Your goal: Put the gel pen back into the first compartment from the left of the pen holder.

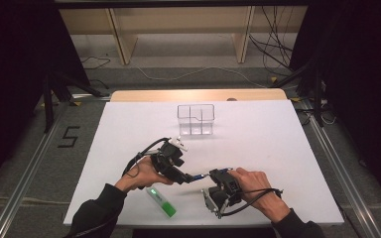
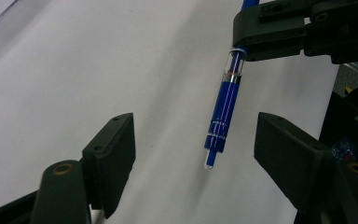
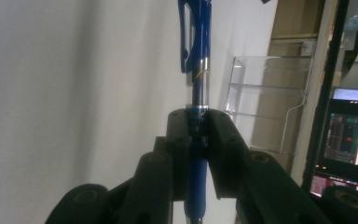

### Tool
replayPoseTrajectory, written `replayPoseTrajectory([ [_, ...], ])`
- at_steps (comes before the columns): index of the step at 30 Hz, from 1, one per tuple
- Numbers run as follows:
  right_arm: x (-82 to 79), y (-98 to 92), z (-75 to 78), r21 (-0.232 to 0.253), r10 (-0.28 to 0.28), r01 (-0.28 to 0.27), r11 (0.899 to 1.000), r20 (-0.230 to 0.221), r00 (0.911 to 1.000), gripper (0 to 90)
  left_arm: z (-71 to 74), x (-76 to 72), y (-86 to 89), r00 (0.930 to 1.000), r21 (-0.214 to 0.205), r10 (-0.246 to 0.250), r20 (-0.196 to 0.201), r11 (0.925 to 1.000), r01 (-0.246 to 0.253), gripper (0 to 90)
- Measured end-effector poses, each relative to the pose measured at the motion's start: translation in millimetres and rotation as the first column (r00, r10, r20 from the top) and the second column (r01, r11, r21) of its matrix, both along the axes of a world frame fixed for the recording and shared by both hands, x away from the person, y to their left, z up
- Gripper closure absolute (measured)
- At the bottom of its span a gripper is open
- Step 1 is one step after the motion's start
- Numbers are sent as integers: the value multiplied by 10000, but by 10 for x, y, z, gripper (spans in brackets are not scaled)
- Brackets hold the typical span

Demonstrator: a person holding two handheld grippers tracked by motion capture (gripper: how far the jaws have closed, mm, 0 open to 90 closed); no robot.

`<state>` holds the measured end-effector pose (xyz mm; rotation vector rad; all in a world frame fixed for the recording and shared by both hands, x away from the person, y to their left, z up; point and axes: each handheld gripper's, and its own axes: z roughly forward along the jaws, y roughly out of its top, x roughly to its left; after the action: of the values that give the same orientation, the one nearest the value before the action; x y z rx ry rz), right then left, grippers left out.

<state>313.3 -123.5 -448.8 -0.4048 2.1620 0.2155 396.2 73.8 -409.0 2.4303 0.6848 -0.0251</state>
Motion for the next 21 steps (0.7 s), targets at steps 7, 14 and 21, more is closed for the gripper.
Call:
replayPoseTrajectory([
  [7,-34,25,-21,-226,164,-150,9996,635,9978,802,-26,48,-102,9989,253,-291,-367,9992,300,326],
  [14,-69,50,-45,-451,309,-254,9987,1261,9915,802,10,87,-162,9983,310,-439,-389,9985,452,343],
  [21,-99,73,-73,-770,588,-448,9960,1912,9798,802,4,100,-213,9965,363,-620,-554,9973,640,366],
])
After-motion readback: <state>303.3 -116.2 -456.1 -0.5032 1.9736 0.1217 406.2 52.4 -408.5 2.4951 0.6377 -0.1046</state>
